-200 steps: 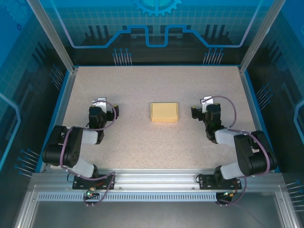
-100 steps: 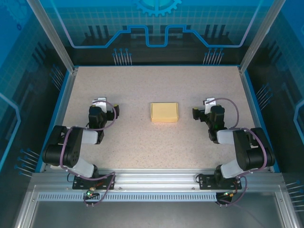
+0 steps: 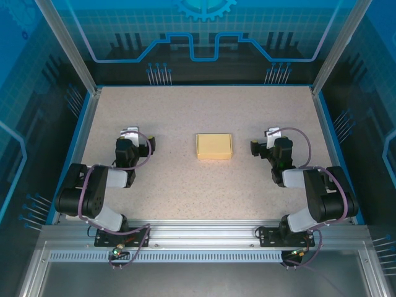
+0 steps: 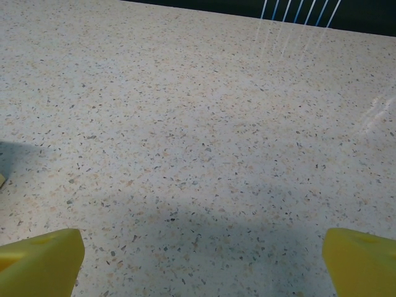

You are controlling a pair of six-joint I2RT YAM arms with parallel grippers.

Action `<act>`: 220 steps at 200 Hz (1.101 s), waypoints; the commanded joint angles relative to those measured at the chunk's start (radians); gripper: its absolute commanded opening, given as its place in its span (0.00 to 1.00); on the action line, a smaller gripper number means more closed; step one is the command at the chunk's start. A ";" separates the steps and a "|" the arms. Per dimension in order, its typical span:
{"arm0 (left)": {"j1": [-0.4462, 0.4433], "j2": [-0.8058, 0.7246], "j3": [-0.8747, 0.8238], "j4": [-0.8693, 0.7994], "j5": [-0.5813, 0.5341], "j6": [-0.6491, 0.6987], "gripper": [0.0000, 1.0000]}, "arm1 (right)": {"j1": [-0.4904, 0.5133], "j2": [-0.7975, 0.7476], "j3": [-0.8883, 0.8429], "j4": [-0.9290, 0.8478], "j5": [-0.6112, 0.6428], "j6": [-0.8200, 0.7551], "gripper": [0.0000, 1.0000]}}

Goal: Fold the paper box

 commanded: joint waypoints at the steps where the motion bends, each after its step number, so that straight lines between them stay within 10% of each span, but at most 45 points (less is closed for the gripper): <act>1: 0.008 0.005 -0.001 0.035 0.020 -0.018 0.99 | -0.015 0.005 0.019 0.030 -0.012 0.011 1.00; 220: -0.010 0.007 -0.014 0.060 0.005 -0.004 0.99 | -0.005 0.005 0.018 0.032 -0.004 0.001 1.00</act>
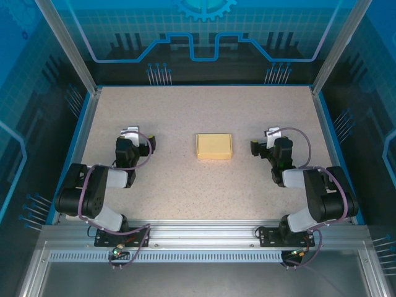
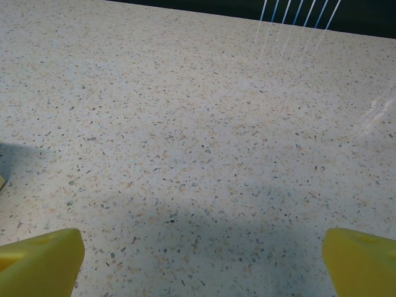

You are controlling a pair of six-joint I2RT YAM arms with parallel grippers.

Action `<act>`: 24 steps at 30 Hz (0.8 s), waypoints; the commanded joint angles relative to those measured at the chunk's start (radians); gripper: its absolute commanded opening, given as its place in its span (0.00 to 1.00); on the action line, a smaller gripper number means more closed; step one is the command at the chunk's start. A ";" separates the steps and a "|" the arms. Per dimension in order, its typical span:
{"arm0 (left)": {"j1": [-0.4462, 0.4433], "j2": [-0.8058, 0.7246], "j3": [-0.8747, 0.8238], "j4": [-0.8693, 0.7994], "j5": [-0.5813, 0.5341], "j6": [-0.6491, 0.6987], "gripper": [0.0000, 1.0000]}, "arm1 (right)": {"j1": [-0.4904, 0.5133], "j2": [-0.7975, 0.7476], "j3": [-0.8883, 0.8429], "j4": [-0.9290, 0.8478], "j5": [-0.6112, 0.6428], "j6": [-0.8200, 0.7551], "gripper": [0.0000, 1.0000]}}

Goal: Fold the paper box

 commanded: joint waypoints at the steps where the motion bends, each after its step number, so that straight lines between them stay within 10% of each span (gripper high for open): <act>1: -0.004 0.007 -0.013 0.032 0.005 -0.004 0.99 | -0.005 0.005 0.018 0.028 -0.007 0.001 1.00; 24: -0.003 0.007 -0.012 0.028 0.010 -0.004 0.99 | -0.021 0.005 0.027 0.011 -0.042 0.006 1.00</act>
